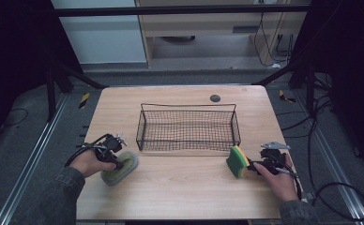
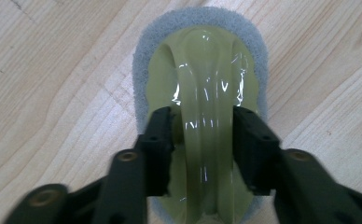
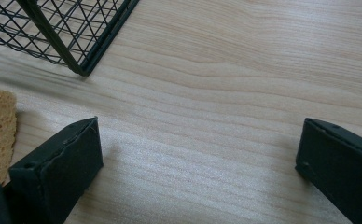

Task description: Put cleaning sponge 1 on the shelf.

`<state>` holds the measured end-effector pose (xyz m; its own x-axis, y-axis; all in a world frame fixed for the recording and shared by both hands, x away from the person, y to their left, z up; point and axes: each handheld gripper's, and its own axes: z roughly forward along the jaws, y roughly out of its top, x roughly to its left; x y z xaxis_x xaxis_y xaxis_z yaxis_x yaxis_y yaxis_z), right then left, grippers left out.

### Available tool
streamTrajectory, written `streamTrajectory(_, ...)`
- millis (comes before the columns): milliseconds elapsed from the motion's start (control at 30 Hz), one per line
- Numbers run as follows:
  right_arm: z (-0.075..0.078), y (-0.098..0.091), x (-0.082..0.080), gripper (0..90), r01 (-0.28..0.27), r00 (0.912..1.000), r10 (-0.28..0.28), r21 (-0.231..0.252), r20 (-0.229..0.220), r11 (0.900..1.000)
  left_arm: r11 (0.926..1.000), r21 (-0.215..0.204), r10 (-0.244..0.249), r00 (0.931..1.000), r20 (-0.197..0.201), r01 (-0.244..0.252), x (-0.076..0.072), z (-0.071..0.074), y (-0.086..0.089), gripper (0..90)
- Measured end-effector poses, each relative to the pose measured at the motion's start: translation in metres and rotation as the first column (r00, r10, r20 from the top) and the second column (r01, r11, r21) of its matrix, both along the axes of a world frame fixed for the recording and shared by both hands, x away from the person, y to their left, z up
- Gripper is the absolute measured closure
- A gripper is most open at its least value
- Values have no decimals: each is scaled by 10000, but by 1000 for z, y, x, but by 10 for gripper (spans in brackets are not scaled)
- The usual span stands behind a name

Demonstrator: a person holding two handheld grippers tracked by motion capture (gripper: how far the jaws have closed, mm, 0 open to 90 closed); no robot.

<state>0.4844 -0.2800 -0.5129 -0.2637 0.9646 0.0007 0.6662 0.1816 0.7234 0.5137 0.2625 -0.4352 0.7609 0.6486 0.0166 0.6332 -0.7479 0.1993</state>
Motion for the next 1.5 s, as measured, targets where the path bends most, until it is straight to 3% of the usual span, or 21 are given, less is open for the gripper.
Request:
streamTrajectory(67,0,0,0,6,-2,10000,2,0,2,10000,10000,23,21,9998,175,-22,-1,1,1,700)
streamTrajectory(200,0,0,0,6,-9,10000,9,-6,4,10000,10000,-43,-56,9986,529,58,-6,8,4,706)
streamTrajectory(333,0,0,0,6,-3,10000,3,9,2,10000,9993,-117,-327,9918,1238,344,-15,24,7,706)
streamTrajectory(467,0,0,0,6,12,10000,-12,22,17,10000,9974,-19,-701,9789,1917,718,-26,36,7,706)
streamTrajectory(500,0,0,0,6,11,10000,-11,16,17,10000,9964,23,-836,9717,2209,852,-30,40,6,706)
streamTrajectory(600,0,0,0,6,12,10000,-12,14,17,10000,9951,-77,-943,9666,2383,990,-33,45,6,706)
streamTrajectory(700,0,0,0,6,-10,10000,10,-22,7,10000,9932,126,-1148,9562,2692,1157,-34,54,6,706)
streamTrajectory(1100,0,2,1,4,125,9999,-125,-14,-1,9999,9832,498,-1818,9211,3442,1755,-25,75,3,706)
streamTrajectory(1300,0,4,3,5,118,9999,-118,-57,23,9999,9752,675,-2204,8950,3878,2109,-23,91,-3,706)
streamTrajectory(1500,0,2,0,9,58,10000,-58,64,9,10000,9720,933,-2349,8853,4013,2155,-15,99,-8,706)
